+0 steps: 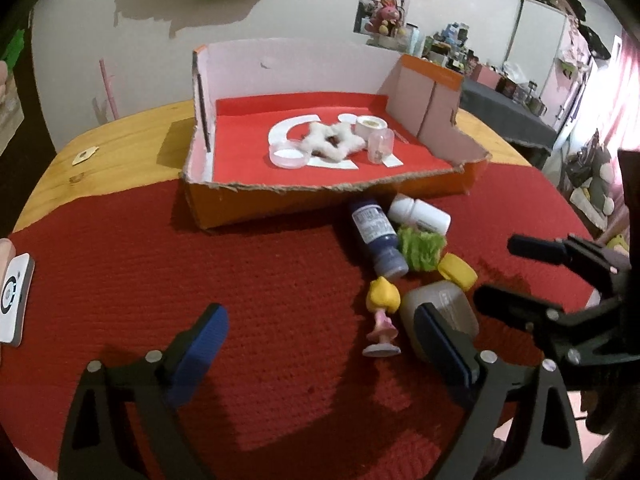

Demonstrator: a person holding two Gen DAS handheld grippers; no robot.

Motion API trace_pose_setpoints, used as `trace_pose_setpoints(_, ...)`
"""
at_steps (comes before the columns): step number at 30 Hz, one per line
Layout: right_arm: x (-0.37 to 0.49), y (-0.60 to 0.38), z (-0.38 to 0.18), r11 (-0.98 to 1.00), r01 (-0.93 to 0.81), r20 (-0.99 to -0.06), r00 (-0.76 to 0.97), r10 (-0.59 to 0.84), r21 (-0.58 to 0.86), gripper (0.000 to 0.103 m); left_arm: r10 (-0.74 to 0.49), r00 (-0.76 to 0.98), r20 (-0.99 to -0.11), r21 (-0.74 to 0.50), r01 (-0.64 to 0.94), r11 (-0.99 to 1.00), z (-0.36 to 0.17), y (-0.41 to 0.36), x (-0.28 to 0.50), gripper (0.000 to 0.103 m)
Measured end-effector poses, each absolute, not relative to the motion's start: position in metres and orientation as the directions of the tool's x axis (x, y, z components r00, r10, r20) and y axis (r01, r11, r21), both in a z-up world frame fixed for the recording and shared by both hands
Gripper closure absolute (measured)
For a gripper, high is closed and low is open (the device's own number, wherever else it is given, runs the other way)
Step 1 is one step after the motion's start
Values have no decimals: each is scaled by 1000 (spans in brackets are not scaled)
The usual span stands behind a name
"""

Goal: Organize objects
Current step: 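Grasp the pink-and-yellow doll with the left gripper while the right gripper grasps the yellow lid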

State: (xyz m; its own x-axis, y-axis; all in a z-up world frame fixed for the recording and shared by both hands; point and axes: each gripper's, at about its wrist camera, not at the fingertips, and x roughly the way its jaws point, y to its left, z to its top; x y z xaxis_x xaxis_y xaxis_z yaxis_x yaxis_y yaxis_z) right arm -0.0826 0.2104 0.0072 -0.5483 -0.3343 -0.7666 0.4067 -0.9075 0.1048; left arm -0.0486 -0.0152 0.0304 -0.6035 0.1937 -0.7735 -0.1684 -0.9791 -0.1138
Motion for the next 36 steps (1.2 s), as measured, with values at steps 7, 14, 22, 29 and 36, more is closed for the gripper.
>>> trace_pose_setpoints(7,-89,209,1,-919,392,-774,-567,-281,47,19,193,-582,-790,-102,-186,-977,20,-9,-48,14)
trace_pose_setpoints(14,-96,212,-4,-927,375,-776,-574,-260,33,19,168,-578,-799,-74,-182,-980,12,-5,-49,18)
trace_pose_setpoints(22,-104,211,-6,-926,375,-775,-571,-271,48,20,143,-596,-791,-36,-188,-982,13,4,-49,32)
trace_pose_setpoints(29,-111,213,-17,-932,360,-792,-557,-248,39,40,154,-606,-780,-25,-215,-976,14,12,-46,51)
trace_pose_setpoints(36,-110,208,-16,-927,374,-786,-570,-238,10,62,163,-615,-771,-32,-218,-975,13,14,-44,65)
